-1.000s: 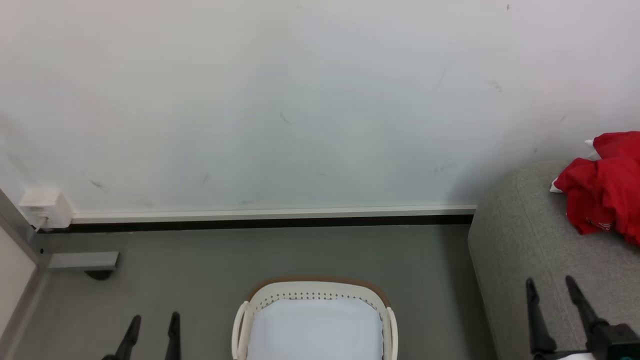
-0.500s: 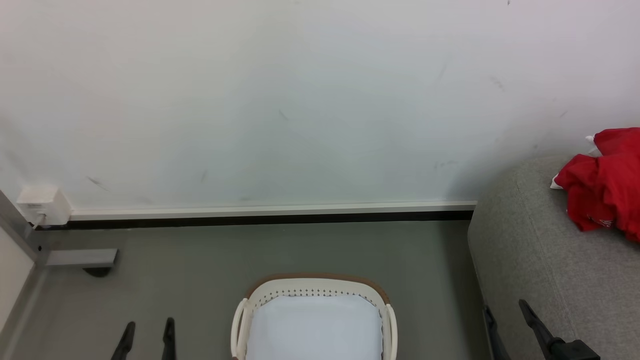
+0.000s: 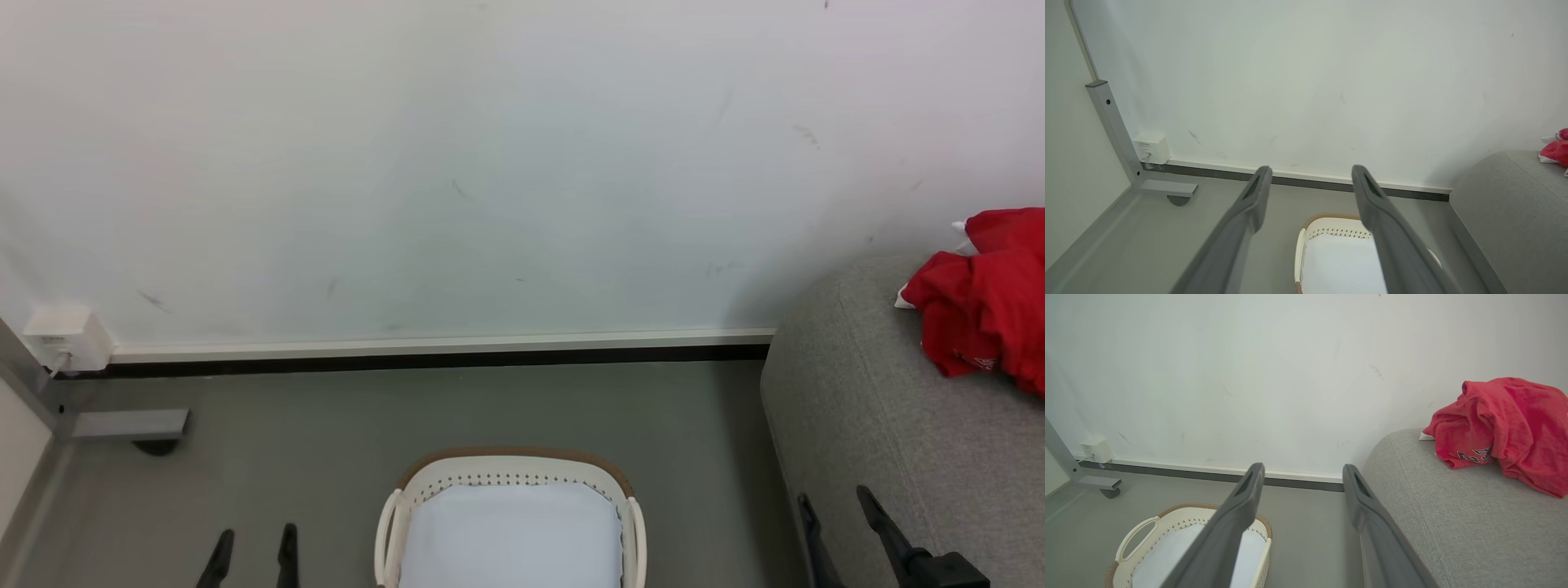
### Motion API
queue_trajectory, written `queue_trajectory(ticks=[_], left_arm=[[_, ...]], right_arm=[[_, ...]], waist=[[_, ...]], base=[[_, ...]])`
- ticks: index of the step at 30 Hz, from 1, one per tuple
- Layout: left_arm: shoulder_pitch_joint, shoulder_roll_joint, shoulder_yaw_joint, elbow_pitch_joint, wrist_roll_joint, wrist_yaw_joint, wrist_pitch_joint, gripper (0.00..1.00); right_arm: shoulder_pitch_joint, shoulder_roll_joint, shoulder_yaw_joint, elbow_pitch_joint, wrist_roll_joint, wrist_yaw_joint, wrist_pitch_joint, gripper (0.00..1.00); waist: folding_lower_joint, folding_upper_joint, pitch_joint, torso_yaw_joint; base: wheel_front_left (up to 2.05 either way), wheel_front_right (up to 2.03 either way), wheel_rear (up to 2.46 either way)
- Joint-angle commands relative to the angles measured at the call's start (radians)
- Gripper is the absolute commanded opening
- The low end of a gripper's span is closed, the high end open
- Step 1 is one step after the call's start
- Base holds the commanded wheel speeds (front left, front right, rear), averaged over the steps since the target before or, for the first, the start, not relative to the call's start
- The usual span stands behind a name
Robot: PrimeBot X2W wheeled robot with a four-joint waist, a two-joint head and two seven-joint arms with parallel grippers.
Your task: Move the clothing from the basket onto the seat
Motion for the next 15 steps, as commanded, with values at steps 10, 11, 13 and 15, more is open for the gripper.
queue_trajectory(ticks=[10,11,13,15], left_arm=[[0.003,-0.001,-0.002,0.007,-0.015,-0.009,-0.001,1.0],[0.0,-0.003,-0.003,0.004,-0.004,-0.01,0.0,0.0],[0.001,-0.008,-0.004,0.017,-0.004,-0.01,0.001,0.0],[0.005,-0.013,-0.005,0.036,-0.005,-0.01,0.002,0.0]], right_arm=[[-0.005,-0.002,-0.003,0.005,0.003,-0.003,0.001,1.0],[-0.001,0.0,-0.001,0.002,0.0,0.0,0.0,0.0],[0.005,0.001,-0.001,0.014,0.001,0.0,0.0,0.0],[0.014,0.004,0.0,0.029,0.003,0.0,0.001,0.0]], waist=[[0.0,0.0,-0.001,-0.01],[0.0,0.0,-0.001,-0.01],[0.0,0.0,-0.001,-0.01],[0.0,0.0,-0.001,-0.01]], base=[[0.0,0.0,0.0],[0.0,0.0,0.0],[0.0,0.0,0.0],[0.0,0.0,0.0]])
